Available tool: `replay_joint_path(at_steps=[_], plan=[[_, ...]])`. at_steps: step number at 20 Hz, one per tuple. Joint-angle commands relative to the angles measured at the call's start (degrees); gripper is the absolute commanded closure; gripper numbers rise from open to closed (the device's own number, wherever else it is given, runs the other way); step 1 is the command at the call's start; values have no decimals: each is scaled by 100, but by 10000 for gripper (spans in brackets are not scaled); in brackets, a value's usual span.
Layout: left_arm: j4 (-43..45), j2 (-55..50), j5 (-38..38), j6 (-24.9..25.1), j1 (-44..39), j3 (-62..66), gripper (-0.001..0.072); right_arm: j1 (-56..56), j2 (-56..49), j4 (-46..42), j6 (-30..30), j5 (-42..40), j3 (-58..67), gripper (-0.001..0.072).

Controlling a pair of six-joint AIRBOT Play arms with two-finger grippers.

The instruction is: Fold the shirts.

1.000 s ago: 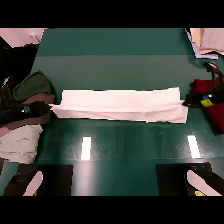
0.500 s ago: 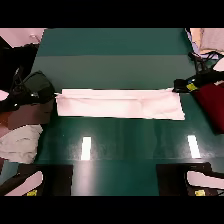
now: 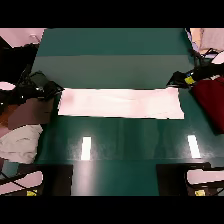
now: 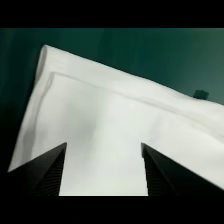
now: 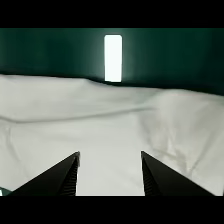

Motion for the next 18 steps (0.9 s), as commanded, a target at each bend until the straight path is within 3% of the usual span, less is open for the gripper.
replay_joint_path(at_steps=[1, 2, 3, 4, 13, 18], plan=[[-87, -42, -887, 9, 0, 315, 165, -579, -44, 457, -348, 855, -46, 198], [-101, -42, -1001, 11, 0, 348, 291, -815, -44, 588, -428, 957, -166, 90], [-125, -42, -1106, 15, 0, 350, 603, -1034, -44, 719, -533, 990, -299, 78], [-125, -42, -1185, 63, -2, 350, 684, -1263, -46, 848, -623, 966, -472, 75], [-125, -42, -2142, -39, -22, 348, 683, -2079, -844, 1224, -1598, 892, -1051, 73], [-120, -42, -1764, -39, -872, 350, 683, -1895, -1180, 1779, -2004, 955, -1047, 74]])
